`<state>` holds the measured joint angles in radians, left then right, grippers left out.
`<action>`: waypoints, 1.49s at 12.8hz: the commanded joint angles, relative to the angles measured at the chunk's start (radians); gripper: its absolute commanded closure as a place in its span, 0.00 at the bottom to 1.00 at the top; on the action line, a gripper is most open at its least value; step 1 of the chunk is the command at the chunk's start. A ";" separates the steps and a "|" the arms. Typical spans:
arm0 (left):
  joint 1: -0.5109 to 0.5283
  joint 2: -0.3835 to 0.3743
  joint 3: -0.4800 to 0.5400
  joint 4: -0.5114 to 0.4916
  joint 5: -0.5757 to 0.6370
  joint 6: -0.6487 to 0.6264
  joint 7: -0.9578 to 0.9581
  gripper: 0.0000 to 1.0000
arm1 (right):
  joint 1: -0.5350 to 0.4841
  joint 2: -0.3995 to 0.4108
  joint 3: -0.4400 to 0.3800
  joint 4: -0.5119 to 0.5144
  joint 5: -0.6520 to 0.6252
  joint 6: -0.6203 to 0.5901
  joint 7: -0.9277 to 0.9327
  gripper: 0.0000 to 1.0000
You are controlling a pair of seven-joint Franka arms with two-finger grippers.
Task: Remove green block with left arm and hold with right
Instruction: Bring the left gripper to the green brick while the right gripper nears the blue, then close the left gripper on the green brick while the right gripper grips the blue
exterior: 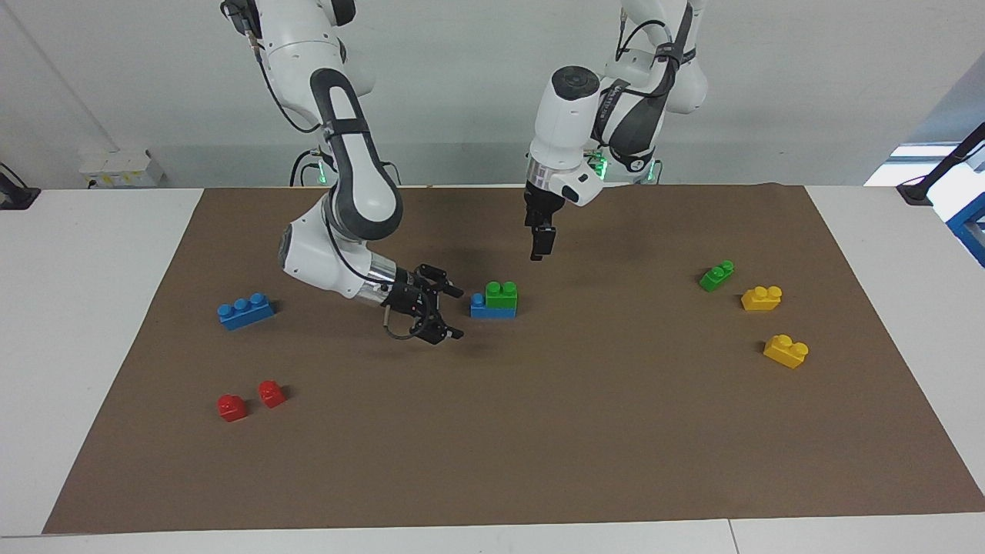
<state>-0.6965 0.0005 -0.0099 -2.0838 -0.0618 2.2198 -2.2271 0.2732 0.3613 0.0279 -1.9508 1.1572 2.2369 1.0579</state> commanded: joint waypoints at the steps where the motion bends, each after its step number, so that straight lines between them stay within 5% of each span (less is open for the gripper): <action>1: -0.018 0.036 0.015 0.044 0.019 0.026 -0.040 0.00 | 0.001 0.024 -0.002 0.003 0.029 0.010 -0.053 0.00; 4: -0.017 0.148 0.016 0.145 0.042 0.029 -0.051 0.00 | -0.012 0.004 -0.002 -0.052 0.029 -0.032 -0.091 0.00; 13: -0.009 0.279 0.024 0.228 0.092 0.049 -0.080 0.00 | 0.006 -0.021 -0.002 -0.120 0.088 -0.007 -0.113 0.00; 19: -0.026 0.283 0.022 0.219 0.123 0.052 -0.177 0.00 | 0.093 -0.018 -0.002 -0.131 0.168 0.092 -0.107 0.00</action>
<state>-0.7067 0.2741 0.0012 -1.8818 0.0419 2.2659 -2.3683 0.3432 0.3656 0.0271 -2.0521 1.2688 2.2908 0.9734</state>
